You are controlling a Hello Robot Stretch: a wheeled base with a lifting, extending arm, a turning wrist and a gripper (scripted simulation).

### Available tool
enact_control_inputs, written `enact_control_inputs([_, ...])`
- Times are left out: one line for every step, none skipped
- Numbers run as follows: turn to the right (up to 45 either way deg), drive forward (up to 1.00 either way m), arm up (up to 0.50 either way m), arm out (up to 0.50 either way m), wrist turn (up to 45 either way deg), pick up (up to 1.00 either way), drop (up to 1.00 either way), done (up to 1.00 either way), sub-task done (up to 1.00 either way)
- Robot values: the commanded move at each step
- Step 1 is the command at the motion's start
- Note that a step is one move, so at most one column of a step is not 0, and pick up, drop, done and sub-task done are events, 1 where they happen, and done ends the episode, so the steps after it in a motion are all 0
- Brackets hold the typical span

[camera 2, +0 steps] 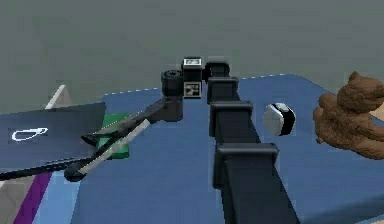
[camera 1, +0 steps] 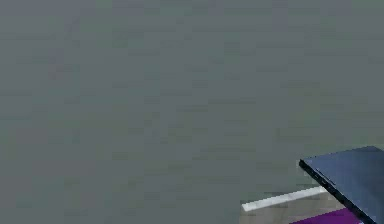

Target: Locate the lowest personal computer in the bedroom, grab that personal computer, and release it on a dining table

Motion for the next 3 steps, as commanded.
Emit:
enact_control_inputs([0.0, 0.0, 0.0, 0.0, -30.0, 0.0, 0.0, 0.0, 0.0])
enact_control_inputs([0.0, 0.0, 0.0, -0.24, 0.0, 0.0, 0.0, 0.0, 0.0])
enact_control_inputs([-45.0, 0.0, 0.0, 0.0, 0.0, 0.0, 0.0, 0.0, 0.0])
